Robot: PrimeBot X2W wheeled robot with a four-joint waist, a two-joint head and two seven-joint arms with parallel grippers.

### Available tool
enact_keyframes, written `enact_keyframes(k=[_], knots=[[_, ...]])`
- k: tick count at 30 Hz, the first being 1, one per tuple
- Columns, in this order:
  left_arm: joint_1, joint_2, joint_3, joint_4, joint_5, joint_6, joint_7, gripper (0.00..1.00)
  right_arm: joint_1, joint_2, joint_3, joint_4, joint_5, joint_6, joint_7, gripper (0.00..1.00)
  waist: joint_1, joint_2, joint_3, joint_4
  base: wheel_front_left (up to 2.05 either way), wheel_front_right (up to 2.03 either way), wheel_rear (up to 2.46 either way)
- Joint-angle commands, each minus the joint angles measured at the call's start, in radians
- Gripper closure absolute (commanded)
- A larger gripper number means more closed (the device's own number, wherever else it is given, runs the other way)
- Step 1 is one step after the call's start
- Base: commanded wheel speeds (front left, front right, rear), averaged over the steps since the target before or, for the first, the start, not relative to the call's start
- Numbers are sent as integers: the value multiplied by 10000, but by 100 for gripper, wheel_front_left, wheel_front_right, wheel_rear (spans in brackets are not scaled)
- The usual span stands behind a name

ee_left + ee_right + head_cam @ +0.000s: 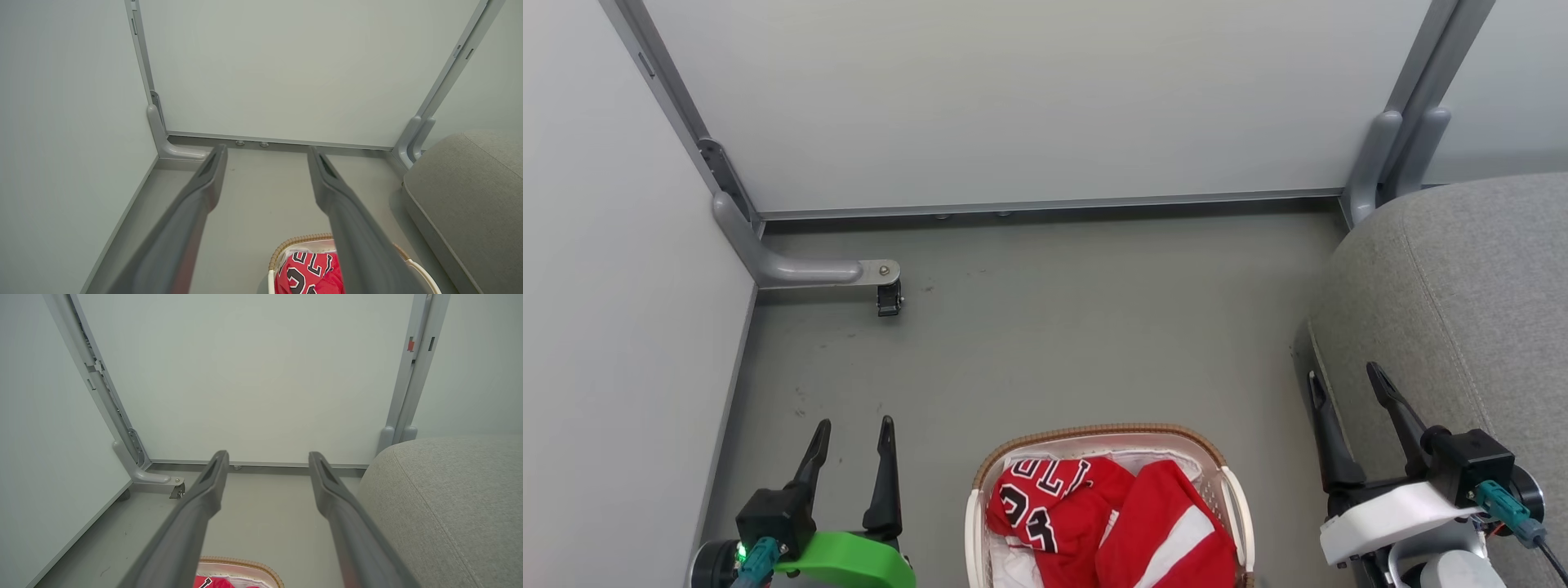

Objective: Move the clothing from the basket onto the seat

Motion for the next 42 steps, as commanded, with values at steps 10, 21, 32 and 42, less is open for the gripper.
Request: enact_keyframes(k=[10,21,32,42], knots=[[125,68,-33,4,-21,64,-7,0,117,-57,-19,-24,3,0,-53,0,0,87,21,0,0,0,0],[53,68,-77,-58,-44,35,-7,0,77,-57,-27,-44,21,0,-53,0,0,87,106,13,0,0,0],[-930,62,-1115,157,402,-279,-6,0,-526,-55,-271,-346,-106,0,-51,0,0,87,1281,-59,0,0,0],[-3000,67,-3336,1772,983,-573,-1,0,-1548,-56,-730,-696,-233,0,-51,0,0,87,3273,-455,0,0,0]])
